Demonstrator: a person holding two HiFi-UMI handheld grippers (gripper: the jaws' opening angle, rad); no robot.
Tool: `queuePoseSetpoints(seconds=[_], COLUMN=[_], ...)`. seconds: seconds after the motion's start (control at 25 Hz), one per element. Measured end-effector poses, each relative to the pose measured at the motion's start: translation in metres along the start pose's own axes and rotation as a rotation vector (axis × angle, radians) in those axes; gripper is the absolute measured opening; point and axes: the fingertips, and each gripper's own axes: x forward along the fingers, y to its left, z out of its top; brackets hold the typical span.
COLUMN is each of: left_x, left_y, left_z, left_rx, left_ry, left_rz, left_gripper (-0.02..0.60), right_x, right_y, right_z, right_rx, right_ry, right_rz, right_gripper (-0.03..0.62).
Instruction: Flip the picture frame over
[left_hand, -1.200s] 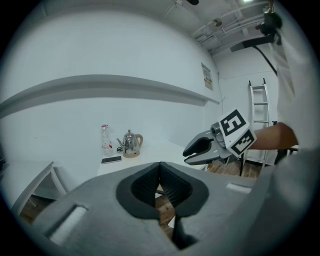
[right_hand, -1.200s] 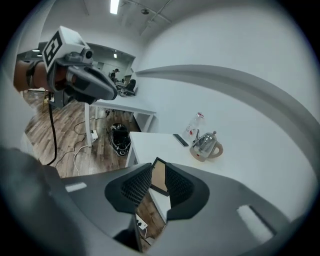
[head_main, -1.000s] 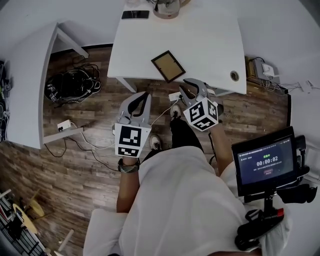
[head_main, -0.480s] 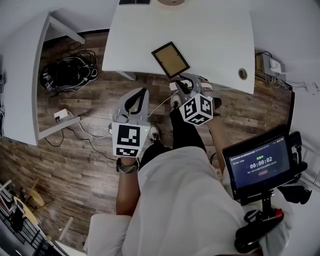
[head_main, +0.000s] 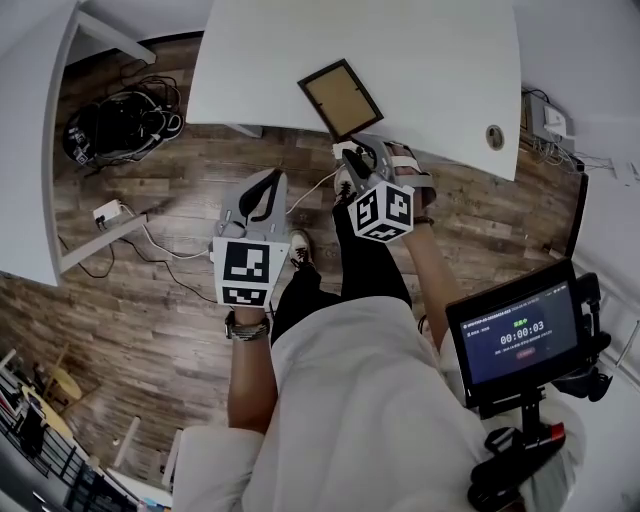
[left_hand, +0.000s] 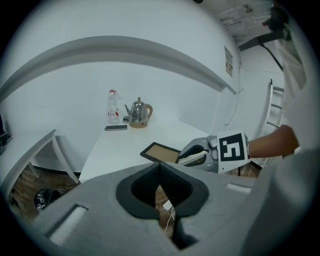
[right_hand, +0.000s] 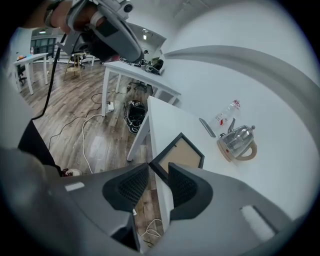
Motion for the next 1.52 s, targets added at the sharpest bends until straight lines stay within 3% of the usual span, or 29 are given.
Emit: queuePoseSetpoints(seconds=[0.24, 0.48, 0.8, 1.04, 1.28, 1.52], left_x=[-0.004, -0.006, -0.007, -0.006, -0.006, -0.005], left_y=[-0.006, -0.008, -0.014, -0.016, -0.018, -0.017], left_z=[-0.003, -0.011, -0.011, -0.009, -0.009, -0.008], left_rx=[-0.014, -0.040, -0.049, -0.048, -0.043, -0.036], left_ry=[0.001, 0.008, 0.010, 0.007, 0.013, 0.014], left_rz=[0.001, 0.011, 0.003, 0.000, -0.001, -0.008], left_gripper=[0.002, 0.002, 0.002, 0.002, 0.002, 0.002], right_x=[0.005, 0.011, 0.014, 0.018, 0.019, 0.017], right_y=[0.003, 0.006, 0.004, 0.001, -0.001, -0.005], right_z=[-0.007, -0.009, -0.005, -0.006, -0.005, 0.005], right_rx=[-0.138, -0.210, -0.320, -0.344, -0.355, -0.282], right_ry=[0.020, 0.017, 0.002, 0.011, 0.011, -0.032], right_rz=[-0.053, -0.079, -0.187, -0.224, -0.252, -0.261], right_gripper=[0.138, 0.167, 0.202, 0.187, 0.127, 0.109])
